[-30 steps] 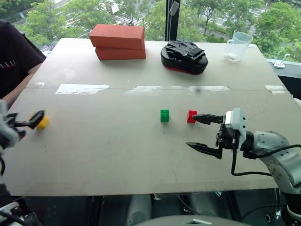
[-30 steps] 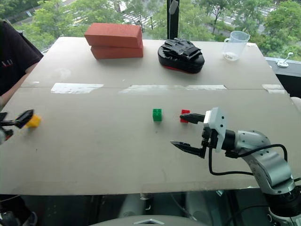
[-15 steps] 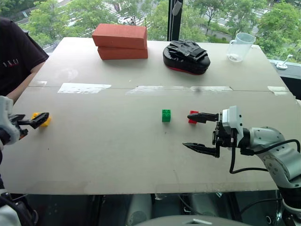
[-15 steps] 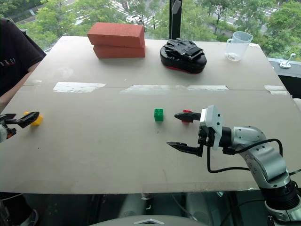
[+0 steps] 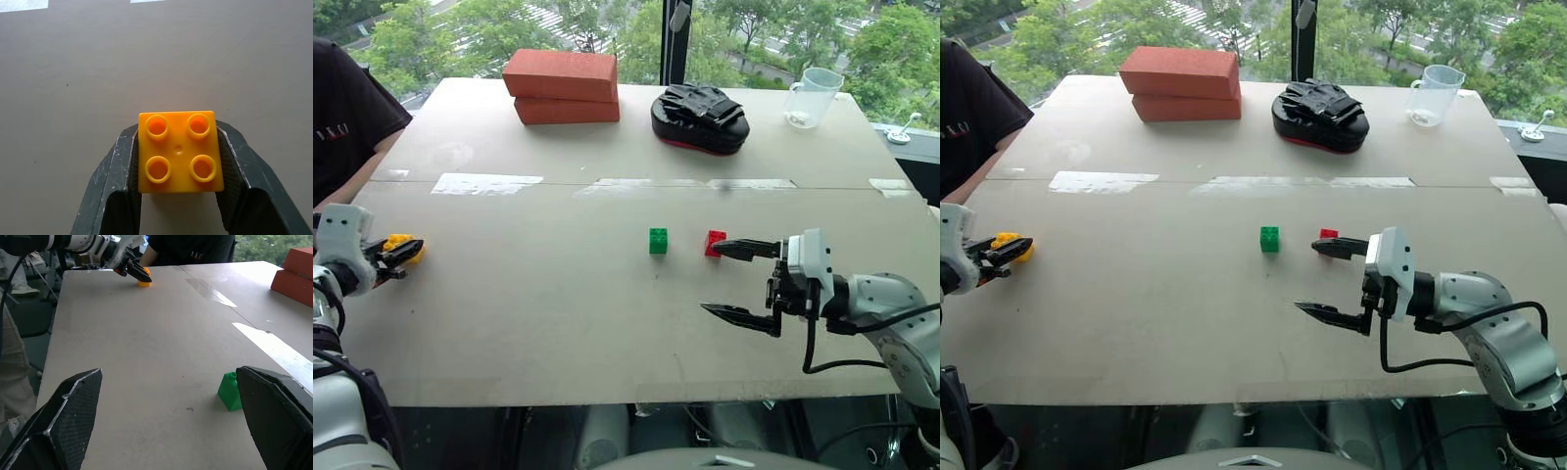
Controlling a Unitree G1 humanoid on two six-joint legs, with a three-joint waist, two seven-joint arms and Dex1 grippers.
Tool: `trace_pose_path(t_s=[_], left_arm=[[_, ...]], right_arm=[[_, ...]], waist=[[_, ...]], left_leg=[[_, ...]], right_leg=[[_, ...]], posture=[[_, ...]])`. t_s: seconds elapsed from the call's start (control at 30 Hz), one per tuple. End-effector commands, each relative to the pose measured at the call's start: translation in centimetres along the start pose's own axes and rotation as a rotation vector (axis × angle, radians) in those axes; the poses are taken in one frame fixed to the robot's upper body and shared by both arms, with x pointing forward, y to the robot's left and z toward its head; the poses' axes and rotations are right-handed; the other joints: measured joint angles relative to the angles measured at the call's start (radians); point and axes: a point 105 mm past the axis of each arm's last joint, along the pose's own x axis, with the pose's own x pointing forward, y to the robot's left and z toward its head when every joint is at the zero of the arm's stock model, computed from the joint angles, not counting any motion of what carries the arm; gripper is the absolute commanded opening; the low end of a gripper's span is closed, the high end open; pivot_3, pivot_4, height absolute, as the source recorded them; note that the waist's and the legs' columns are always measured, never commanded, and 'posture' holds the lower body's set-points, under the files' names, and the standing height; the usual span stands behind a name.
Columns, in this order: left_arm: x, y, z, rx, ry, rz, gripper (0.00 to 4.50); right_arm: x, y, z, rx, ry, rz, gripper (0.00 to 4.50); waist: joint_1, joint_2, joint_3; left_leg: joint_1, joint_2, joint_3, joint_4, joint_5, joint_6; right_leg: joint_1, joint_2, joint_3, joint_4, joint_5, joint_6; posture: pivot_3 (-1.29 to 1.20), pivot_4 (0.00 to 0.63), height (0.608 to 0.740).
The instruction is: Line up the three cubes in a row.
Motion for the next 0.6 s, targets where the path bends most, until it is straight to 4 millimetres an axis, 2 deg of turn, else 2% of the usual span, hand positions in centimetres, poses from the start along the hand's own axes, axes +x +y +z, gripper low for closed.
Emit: trace_pose_path(t_s=[0.03, 0.1, 0.17, 0.23, 0.37, 0.47, 0.6], left_arm=[[0.7, -6.0, 5.0, 0.095, -0.151, -0.352, 1.29], [1.4, -10.6, 6.0, 0.176, -0.160, -0.544, 1.29], [3.0, -15.2, 7.0, 0.316, -0.201, -0.663, 1.29], [3.9, -18.2, 7.2, 0.411, -0.213, -0.767, 1.29], [5.2, -21.7, 6.4, 0.557, -0.066, -1.012, 1.29], [6.5, -23.5, 6.5, 0.661, -0.004, -1.099, 1.29], [7.0, -24.6, 6.0, 0.726, 0.041, -1.164, 1.29]], right_arm=[[-0.6, 0.2, 1.3, -0.043, -0.022, -0.029, 4.50], [-0.7, 0.2, 1.2, -0.047, -0.018, -0.048, 4.50], [-1.0, 0.0, 1.1, -0.060, -0.008, -0.084, 4.50], [-1.1, -0.2, 1.1, -0.065, 0.000, -0.108, 4.50], [-1.5, 0.0, 1.2, -0.073, 0.004, -0.130, 4.50], [-2.2, 0.0, 0.9, -0.052, 0.024, -0.158, 4.50], [-2.9, 0.0, 0.3, -0.043, 0.050, -0.193, 4.50]], waist=[[0.004, 0.000, 0.000], [0.006, 0.000, 0.000], [0.007, 0.000, -0.001], [0.005, 0.000, -0.001], [-0.012, -0.001, -0.001], [-0.007, 0.000, -0.001], [-0.009, 0.000, -0.001]], left_leg=[[0.000, 0.000, 0.000, 0.000, 0.000, 0.000], [0.000, 0.000, -0.001, 0.000, 0.000, 0.000], [0.000, 0.000, -0.001, 0.001, 0.000, 0.000], [0.000, -0.002, -0.001, 0.003, 0.000, 0.001], [0.000, -0.001, 0.000, 0.004, 0.000, 0.000], [0.000, -0.001, -0.002, 0.002, 0.000, 0.000], [-0.001, -0.001, -0.001, 0.002, 0.000, 0.001]], right_leg=[[0.000, 0.000, 0.000, 0.000, 0.000, 0.000], [0.001, -0.002, 0.000, 0.000, 0.000, -0.001], [0.001, -0.003, 0.000, 0.000, 0.000, -0.001], [0.002, -0.003, 0.000, 0.000, 0.000, 0.000], [0.001, 0.004, 0.003, 0.001, 0.001, 0.002], [0.001, 0.006, 0.003, 0.001, 0.002, 0.003], [0.001, 0.005, 0.004, -0.001, 0.002, 0.003]], posture=[[0.00, 0.150, 0.740], [0.00, 0.150, 0.740], [0.00, 0.150, 0.740], [0.00, 0.150, 0.740], [0.00, 0.150, 0.740], [0.00, 0.150, 0.740], [0.00, 0.150, 0.740]])
